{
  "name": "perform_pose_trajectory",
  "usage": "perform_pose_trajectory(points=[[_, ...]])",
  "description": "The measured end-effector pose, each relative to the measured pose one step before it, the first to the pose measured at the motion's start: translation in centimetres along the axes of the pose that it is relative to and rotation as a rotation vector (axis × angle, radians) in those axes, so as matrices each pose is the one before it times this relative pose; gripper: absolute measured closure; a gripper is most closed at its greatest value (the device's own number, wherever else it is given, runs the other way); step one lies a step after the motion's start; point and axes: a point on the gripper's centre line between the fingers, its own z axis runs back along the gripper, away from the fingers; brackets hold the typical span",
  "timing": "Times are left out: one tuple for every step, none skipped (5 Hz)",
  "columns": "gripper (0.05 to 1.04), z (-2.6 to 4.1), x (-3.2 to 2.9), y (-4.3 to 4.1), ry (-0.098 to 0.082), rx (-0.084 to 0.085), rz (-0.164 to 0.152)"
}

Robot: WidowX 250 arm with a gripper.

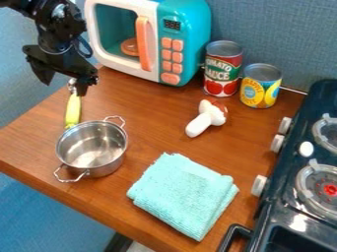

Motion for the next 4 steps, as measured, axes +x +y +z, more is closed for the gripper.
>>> perform_pose_trajectory(points=[[0.083,0.048,0.224,0.314,-0.0409,0.0073,0.0531],[0.082,-0.494,-0.021,0.792,-0.0439,-0.0478,0.1089],[0.082,-0.197,0.382,-0.242,-0.0463,-0.0608,0.0728],[0.082,-0.416,-0.102,0.388,-0.0007,-0.0044,0.0743]])
